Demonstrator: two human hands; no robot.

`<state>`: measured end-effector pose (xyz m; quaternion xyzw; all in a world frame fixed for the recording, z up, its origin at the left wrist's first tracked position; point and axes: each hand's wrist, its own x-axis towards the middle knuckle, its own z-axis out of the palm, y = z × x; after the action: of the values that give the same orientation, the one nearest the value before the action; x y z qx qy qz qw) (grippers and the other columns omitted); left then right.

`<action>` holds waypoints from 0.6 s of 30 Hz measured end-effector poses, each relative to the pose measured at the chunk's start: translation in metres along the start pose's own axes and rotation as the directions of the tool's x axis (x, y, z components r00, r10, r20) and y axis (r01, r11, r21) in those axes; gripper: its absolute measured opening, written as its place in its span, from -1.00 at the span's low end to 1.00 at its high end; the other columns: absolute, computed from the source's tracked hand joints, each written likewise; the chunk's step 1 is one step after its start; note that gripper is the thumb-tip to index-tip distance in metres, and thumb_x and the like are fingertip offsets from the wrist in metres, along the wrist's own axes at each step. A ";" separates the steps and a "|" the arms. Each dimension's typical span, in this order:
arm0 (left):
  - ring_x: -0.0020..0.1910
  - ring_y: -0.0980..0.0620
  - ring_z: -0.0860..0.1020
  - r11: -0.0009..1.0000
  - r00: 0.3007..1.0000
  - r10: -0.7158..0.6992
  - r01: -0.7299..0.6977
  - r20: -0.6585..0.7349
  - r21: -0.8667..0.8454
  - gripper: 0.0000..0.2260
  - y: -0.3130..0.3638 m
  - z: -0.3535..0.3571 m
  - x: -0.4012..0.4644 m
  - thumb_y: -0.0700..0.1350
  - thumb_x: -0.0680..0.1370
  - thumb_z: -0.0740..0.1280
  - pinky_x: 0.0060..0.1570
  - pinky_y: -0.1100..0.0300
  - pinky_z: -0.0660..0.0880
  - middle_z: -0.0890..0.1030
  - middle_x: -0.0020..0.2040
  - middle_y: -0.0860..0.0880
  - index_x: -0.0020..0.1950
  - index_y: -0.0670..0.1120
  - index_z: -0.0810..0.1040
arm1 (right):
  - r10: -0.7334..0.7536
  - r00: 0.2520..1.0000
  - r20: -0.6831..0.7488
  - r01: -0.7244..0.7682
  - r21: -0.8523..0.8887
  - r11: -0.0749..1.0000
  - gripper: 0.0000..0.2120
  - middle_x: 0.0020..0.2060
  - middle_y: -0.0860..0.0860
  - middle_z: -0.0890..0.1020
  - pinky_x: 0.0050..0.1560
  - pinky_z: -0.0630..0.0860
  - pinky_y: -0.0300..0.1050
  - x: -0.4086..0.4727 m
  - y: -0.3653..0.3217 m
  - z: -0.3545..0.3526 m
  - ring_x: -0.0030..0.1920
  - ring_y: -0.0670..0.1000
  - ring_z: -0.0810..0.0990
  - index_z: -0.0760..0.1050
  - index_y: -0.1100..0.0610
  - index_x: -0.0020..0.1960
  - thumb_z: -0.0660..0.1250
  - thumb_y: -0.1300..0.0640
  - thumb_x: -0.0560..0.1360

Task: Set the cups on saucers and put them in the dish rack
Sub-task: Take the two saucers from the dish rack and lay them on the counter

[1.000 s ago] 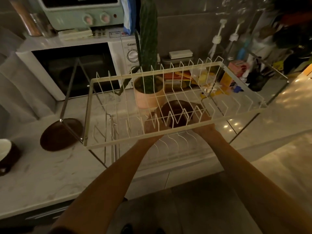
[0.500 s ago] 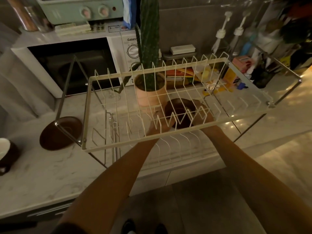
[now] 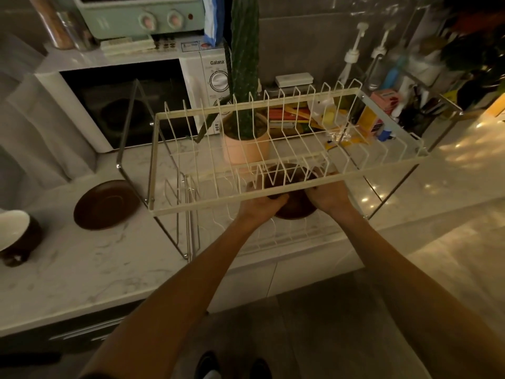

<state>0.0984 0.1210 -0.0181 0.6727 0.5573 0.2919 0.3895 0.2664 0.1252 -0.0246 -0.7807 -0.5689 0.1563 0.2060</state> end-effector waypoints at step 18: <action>0.25 -0.03 0.48 1.000 0.999 -0.005 0.005 0.044 -0.011 -0.34 -0.035 -0.035 -0.094 -0.14 0.43 0.45 0.21 0.10 0.45 0.48 0.28 -0.09 0.46 0.06 0.26 | -0.013 0.987 0.161 0.007 0.042 0.999 -0.72 0.07 0.23 0.66 0.12 0.55 0.10 -0.092 -0.017 -0.016 0.11 0.26 0.62 0.55 0.26 0.21 0.26 0.14 0.59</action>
<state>0.0316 0.0386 -0.0259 0.6753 0.5485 0.2793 0.4063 0.2324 0.0393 -0.0011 -0.7582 -0.5842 0.2295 0.1762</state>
